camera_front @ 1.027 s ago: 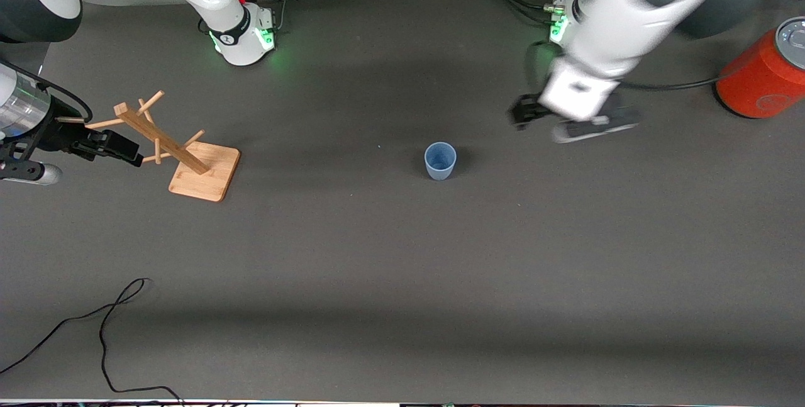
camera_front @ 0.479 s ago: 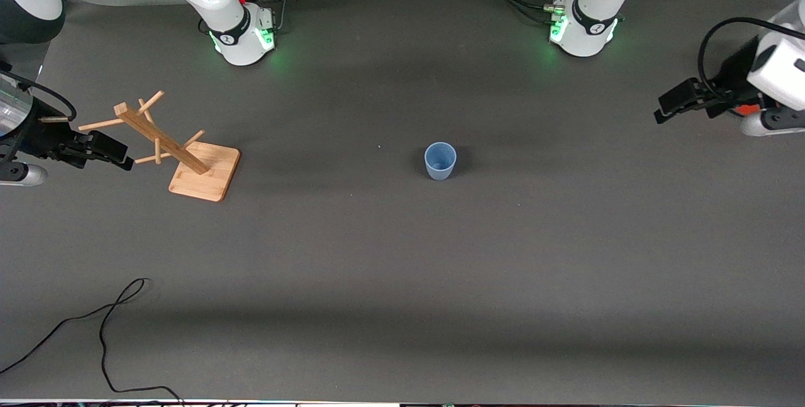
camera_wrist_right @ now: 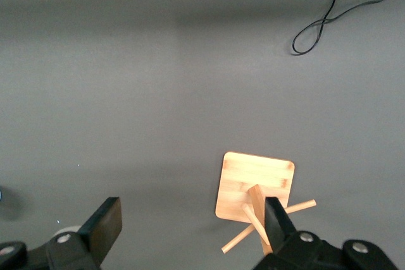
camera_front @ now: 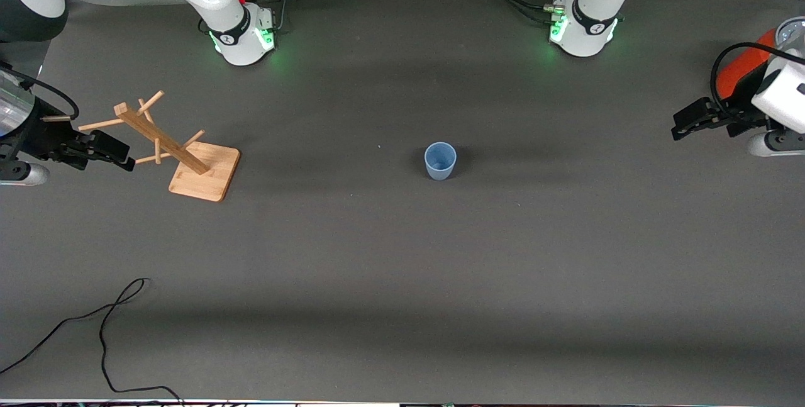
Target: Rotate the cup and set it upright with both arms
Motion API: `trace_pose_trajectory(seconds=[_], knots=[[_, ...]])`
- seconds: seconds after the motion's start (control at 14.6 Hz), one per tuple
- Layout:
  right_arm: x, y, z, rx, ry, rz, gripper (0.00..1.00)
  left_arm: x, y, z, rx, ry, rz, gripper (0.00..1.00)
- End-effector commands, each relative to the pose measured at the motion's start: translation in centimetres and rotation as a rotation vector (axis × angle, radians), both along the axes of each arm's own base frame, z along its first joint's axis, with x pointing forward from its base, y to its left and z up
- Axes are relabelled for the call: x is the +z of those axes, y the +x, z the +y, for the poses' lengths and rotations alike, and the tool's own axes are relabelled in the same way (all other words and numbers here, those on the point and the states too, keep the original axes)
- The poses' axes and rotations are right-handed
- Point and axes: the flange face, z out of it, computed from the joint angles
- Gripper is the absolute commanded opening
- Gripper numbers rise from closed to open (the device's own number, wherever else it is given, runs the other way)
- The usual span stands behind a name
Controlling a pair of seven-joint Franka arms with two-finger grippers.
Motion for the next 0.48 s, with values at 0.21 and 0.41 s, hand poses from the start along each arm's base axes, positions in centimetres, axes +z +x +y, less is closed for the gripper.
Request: trace_pose_trajectory(seconds=[0.21,0.41], knots=[[0.58,0.47,-0.05,0.053,0.008,-0.004,1.0,0.39,0.06,0.23,-0.065,0.042,-0.002,1.0],[0.55,0.44,0.22,0.055,0.008,-0.001,1.0,0.2,0.12,0.23,-0.065,0.042,0.003,1.0]])
